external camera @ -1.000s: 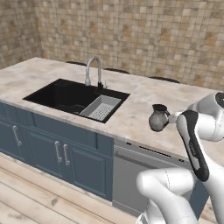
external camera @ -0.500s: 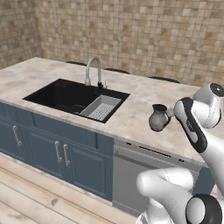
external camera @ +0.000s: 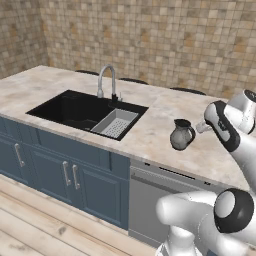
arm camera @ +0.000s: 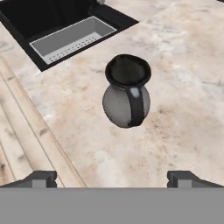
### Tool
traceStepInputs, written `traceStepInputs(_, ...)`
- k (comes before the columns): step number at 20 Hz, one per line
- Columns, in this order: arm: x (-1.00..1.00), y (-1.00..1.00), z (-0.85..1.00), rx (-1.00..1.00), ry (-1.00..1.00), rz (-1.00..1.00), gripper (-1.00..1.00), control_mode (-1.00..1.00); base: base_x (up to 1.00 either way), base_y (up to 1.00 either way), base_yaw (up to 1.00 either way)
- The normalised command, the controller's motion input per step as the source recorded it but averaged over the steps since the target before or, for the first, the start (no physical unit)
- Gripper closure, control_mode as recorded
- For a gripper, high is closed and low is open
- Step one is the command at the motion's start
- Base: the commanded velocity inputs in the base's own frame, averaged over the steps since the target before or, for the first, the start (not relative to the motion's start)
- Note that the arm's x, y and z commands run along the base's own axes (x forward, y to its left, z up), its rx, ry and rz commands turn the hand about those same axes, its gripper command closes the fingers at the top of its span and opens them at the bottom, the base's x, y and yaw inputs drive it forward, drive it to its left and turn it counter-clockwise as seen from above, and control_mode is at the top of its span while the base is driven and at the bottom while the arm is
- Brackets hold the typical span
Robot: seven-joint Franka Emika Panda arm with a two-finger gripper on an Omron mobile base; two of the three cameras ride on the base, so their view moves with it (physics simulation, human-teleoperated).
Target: Move the broccoli and brussel sprout from the second highest shelf to the top shelf to make space. Then, place the pitcher from the counter on the cleared second highest shelf.
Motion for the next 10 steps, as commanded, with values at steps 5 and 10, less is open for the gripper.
traceStepInputs(5,0.27,0.00,-0.19,0.00,0.01,0.08,-1.00,-1.00,0.00,0.00,0.00)
traceStepInputs(10,0.26,0.00,-0.22,0.00,0.00,0.04,-1.00,-1.00,0.00,0.00,0.00)
